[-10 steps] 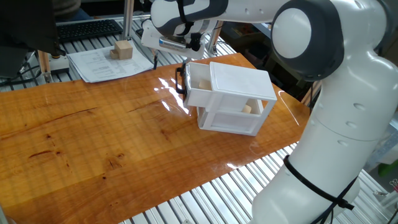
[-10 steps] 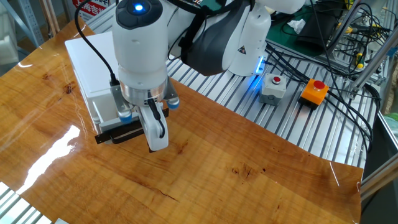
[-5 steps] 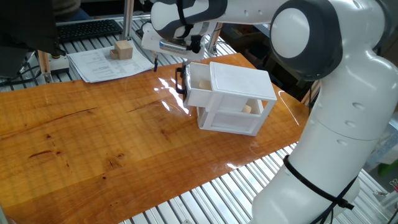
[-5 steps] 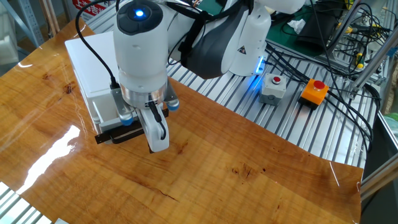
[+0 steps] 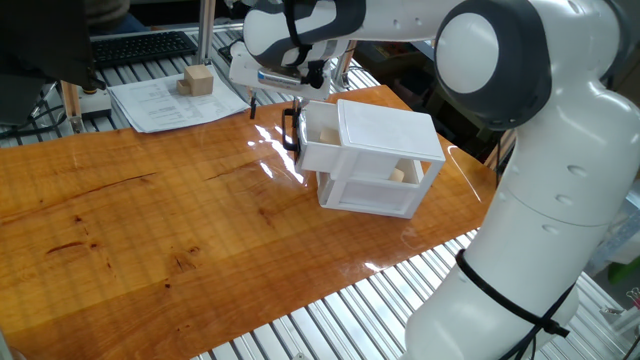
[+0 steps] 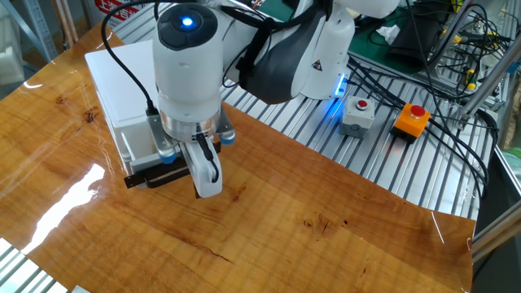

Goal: Put things in the drawer

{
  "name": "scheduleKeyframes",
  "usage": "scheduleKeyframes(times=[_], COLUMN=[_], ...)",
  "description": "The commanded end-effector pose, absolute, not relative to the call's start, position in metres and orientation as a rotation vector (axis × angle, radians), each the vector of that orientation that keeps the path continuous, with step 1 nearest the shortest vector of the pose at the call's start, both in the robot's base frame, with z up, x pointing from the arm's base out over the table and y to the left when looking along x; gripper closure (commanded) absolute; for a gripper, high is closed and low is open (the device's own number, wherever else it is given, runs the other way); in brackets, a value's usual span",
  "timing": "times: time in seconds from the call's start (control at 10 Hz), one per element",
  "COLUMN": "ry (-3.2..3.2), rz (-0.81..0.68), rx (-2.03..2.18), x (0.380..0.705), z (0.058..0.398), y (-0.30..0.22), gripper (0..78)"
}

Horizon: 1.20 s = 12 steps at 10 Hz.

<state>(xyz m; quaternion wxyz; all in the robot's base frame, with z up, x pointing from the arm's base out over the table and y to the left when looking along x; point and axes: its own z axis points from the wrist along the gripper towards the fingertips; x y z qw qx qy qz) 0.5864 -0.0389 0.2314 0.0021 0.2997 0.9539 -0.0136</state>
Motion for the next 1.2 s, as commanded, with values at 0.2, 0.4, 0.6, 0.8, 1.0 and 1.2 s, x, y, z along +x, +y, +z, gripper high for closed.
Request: scheduleKeyframes(times=[0.2,0.4,0.6,0.8,1.0,1.2], ry=[3.017,3.016,3.016,3.017,3.029,3.04], rz=[-0.05,-0.055,-0.061,-0.064,-0.071,-0.077], rx=[0.904,0.903,0.886,0.845,0.834,0.832], x=[0.582,0.578,0.57,0.563,0.561,0.557], z=[0.237,0.236,0.231,0.224,0.23,0.235], y=[-0.058,-0.063,-0.07,-0.084,-0.092,-0.097], gripper=[0.1,0.1,0.1,0.1,0.1,0.1])
